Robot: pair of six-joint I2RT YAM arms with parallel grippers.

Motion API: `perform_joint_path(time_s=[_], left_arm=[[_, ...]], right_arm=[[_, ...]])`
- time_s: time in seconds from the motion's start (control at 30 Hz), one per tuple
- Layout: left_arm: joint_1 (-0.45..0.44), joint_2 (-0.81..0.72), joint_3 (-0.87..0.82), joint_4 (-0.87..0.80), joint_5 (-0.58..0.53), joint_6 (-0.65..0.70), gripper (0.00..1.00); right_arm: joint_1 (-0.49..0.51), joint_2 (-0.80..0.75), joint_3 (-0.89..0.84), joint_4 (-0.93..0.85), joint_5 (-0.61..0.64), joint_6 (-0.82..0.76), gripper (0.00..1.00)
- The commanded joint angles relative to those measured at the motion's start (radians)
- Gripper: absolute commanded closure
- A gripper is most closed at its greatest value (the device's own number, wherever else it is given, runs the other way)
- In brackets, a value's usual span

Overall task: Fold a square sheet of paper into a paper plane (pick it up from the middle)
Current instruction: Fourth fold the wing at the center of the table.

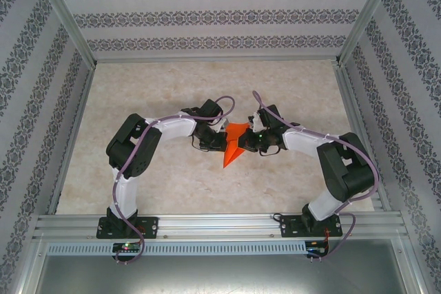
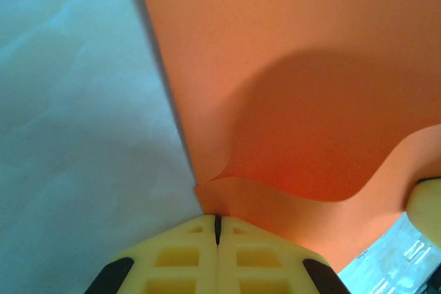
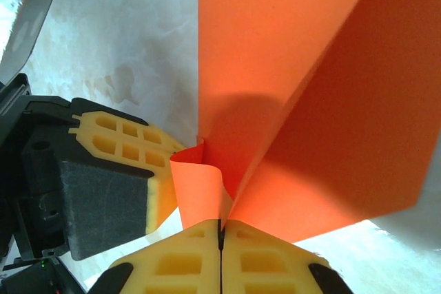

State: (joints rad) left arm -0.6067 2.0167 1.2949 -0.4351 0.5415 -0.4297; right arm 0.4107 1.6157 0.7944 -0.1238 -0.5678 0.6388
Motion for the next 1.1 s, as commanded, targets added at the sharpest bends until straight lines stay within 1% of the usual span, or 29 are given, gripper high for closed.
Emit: perform_joint_path(time_s=[0.0, 0.07, 0.2, 0.4, 0.47, 0.6, 0.77, 0.93, 1.07], left_arm=[[0.008, 0.048, 0.016, -0.009, -0.063, 0.029, 0.93], [0.008, 0.051, 0.017, -0.011, -0.063, 0.030, 0.93], [0.008, 0.059, 0.023, -0.015, -0.060, 0.035, 0.93], [0.008, 0.066, 0.031, -0.022, -0.057, 0.040, 0.93], [0.008, 0.066, 0.033, -0.025, -0.058, 0.042, 0.93], [0.008, 0.071, 0.040, -0.034, -0.057, 0.048, 0.93], [0.008, 0.070, 0.045, -0.047, -0.061, 0.055, 0.93], [0.008, 0.070, 0.050, -0.051, -0.056, 0.059, 0.93], [0.008, 0.071, 0.055, -0.060, -0.056, 0.066, 0.93]], right_arm=[[0.012, 0.024, 0.028, -0.012, -0.004, -0.021, 0.93], [0.013, 0.017, 0.022, -0.004, -0.004, -0.014, 0.88], [0.012, -0.005, 0.006, 0.008, -0.008, -0.005, 0.82], [0.002, -0.021, -0.069, 0.137, -0.054, 0.078, 0.75], [0.000, -0.009, -0.098, 0.193, -0.071, 0.110, 0.74], [0.003, 0.013, -0.116, 0.239, -0.076, 0.128, 0.81], [0.005, 0.001, -0.105, 0.151, -0.006, 0.084, 0.93], [0.011, 0.024, -0.073, 0.075, 0.043, 0.039, 0.98], [0.025, 0.040, -0.037, 0.011, 0.081, 0.010, 0.99]])
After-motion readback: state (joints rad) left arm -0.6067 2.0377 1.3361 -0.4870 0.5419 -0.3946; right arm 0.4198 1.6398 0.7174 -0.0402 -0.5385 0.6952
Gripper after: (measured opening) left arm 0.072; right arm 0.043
